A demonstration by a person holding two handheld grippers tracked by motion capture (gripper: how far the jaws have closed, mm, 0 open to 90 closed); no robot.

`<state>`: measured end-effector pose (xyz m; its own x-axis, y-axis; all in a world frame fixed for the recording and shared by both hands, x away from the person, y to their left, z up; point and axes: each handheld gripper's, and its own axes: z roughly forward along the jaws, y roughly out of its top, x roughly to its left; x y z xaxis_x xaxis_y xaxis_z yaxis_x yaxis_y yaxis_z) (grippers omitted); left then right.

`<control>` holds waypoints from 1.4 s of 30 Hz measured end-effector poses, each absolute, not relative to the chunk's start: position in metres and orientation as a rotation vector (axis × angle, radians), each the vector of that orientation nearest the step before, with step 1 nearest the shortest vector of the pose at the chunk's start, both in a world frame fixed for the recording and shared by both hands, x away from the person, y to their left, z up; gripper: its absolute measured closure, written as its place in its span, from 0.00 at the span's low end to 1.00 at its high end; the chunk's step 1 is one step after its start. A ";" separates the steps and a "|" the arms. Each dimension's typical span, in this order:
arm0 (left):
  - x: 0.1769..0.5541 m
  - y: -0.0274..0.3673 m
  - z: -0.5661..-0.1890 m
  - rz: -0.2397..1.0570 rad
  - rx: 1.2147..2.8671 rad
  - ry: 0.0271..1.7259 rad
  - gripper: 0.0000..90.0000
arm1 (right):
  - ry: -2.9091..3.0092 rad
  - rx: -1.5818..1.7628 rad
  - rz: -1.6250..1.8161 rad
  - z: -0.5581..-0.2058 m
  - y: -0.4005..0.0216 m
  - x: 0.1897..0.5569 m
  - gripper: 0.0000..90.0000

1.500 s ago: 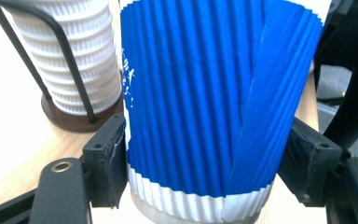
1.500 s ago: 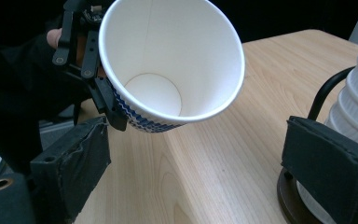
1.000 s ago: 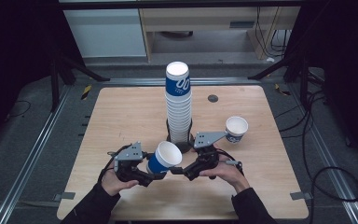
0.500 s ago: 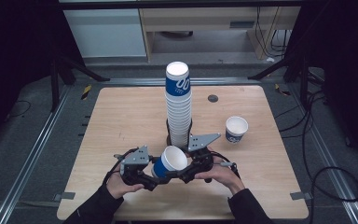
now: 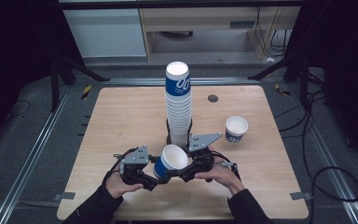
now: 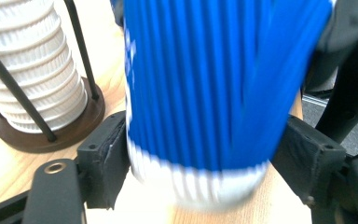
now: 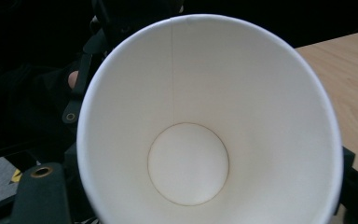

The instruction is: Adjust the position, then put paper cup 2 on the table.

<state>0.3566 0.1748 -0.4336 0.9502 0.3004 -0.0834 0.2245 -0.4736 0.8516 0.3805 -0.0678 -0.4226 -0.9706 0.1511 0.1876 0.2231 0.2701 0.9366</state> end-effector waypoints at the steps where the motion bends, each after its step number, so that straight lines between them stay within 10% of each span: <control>1: 0.357 0.175 -0.434 0.099 2.087 0.376 0.26 | -2.460 -0.371 -1.836 -0.421 -0.070 0.381 0.23; 42: 0.386 0.237 -0.435 0.255 1.954 0.805 0.25 | -2.776 -0.997 -1.786 -0.407 -0.168 0.385 0.22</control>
